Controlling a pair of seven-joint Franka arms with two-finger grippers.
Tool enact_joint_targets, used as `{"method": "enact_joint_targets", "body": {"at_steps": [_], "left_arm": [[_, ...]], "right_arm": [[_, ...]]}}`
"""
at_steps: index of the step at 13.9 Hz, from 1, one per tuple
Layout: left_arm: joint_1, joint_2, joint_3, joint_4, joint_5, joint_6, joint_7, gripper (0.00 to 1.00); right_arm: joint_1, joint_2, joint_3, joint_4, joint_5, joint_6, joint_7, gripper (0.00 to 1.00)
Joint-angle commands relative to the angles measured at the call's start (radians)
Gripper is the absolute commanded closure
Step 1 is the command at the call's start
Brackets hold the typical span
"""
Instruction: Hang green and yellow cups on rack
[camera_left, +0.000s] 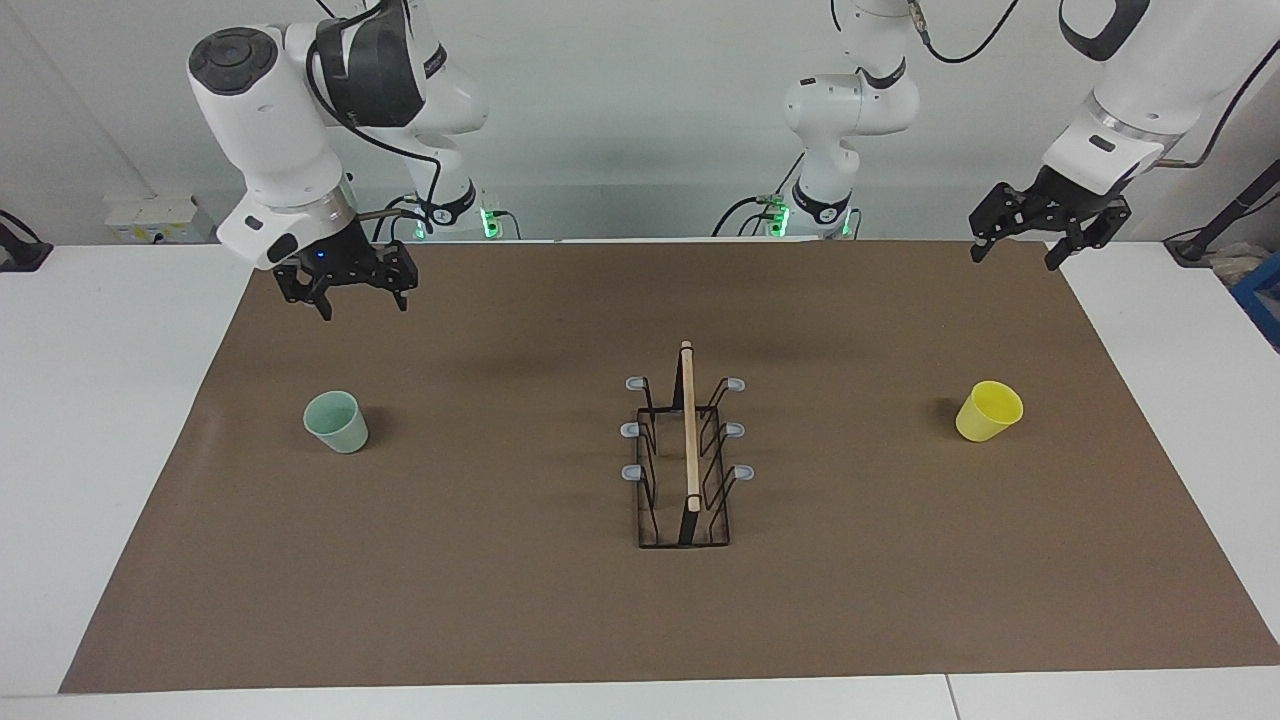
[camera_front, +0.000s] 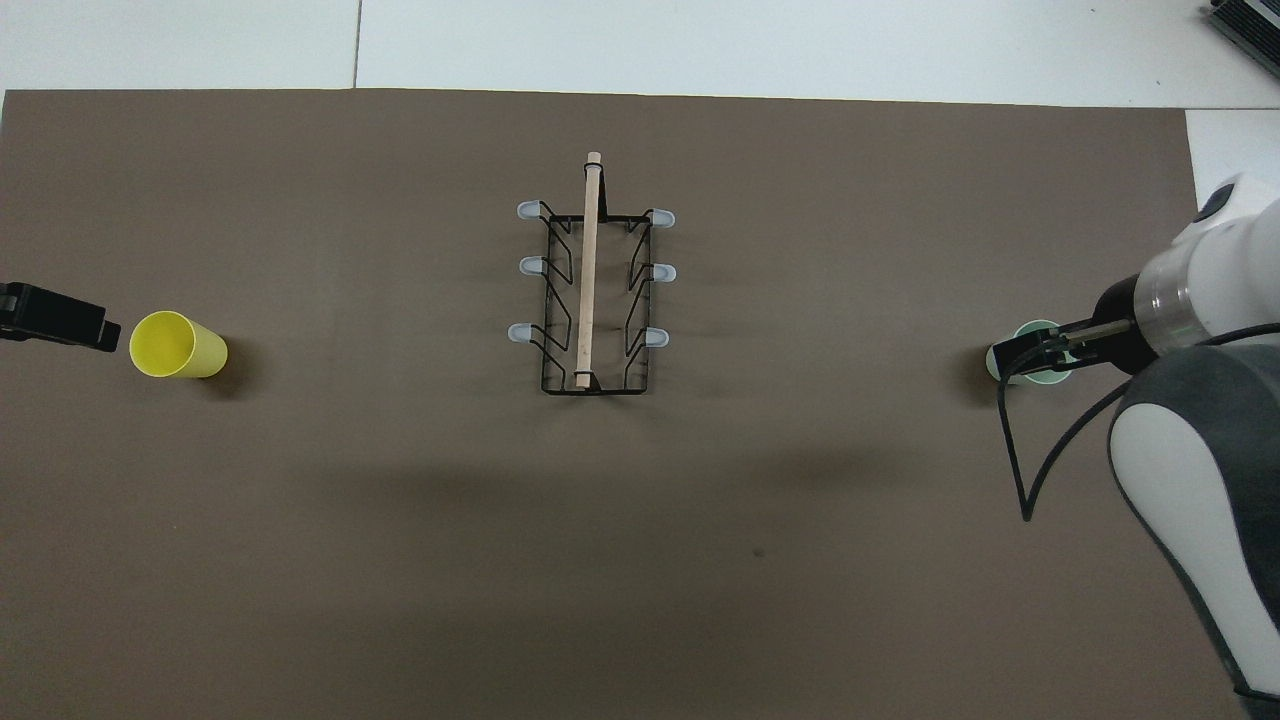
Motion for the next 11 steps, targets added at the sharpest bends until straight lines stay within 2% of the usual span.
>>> {"method": "enact_joint_targets", "body": {"at_steps": [1, 11], "left_arm": [[-0.006, -0.016, 0.006, -0.023, -0.001, 0.004, 0.0, 0.0], [-0.012, -0.01, 0.006, -0.026, -0.001, 0.021, -0.024, 0.0]], "right_arm": [[-0.009, -0.008, 0.003, 0.001, 0.008, -0.006, 0.013, 0.0], [-0.008, -0.008, 0.001, 0.001, 0.008, -0.001, 0.01, 0.0]]}}
